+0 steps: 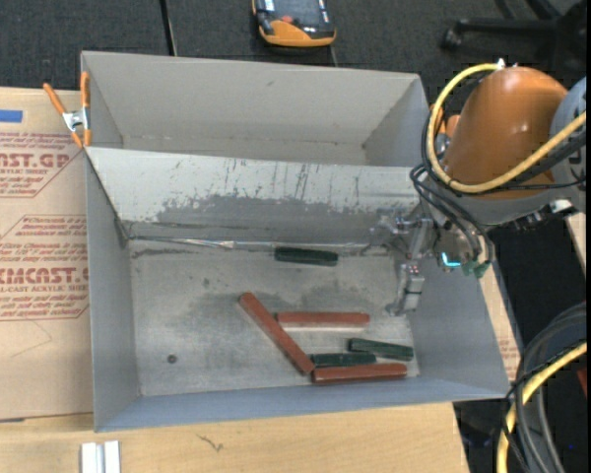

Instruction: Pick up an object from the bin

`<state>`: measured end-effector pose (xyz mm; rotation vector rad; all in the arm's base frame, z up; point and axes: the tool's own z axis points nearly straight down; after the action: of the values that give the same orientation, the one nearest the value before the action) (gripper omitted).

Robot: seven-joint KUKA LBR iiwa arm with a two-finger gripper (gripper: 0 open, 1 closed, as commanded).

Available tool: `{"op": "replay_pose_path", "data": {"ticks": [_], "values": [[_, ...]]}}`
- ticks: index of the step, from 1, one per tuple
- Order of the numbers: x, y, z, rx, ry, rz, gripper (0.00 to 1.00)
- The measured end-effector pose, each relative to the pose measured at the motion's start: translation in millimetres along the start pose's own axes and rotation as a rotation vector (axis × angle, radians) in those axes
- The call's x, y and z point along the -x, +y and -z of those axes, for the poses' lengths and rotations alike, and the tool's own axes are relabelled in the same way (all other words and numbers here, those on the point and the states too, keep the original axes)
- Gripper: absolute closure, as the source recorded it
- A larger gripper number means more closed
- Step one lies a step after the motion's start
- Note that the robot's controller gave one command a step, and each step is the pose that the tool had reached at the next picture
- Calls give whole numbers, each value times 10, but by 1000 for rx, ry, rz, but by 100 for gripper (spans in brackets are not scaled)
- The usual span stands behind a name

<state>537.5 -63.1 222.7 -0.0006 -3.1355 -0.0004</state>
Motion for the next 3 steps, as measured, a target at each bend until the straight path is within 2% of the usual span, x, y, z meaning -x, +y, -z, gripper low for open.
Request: {"op": "replay_pose_path", "data": {"ticks": [1,2,3], "values": [[16,2,45,-1,-8,1,0],[99,76,-118,-3,-14,142,0],[145,171,-527,0,-6,368,0]]}}
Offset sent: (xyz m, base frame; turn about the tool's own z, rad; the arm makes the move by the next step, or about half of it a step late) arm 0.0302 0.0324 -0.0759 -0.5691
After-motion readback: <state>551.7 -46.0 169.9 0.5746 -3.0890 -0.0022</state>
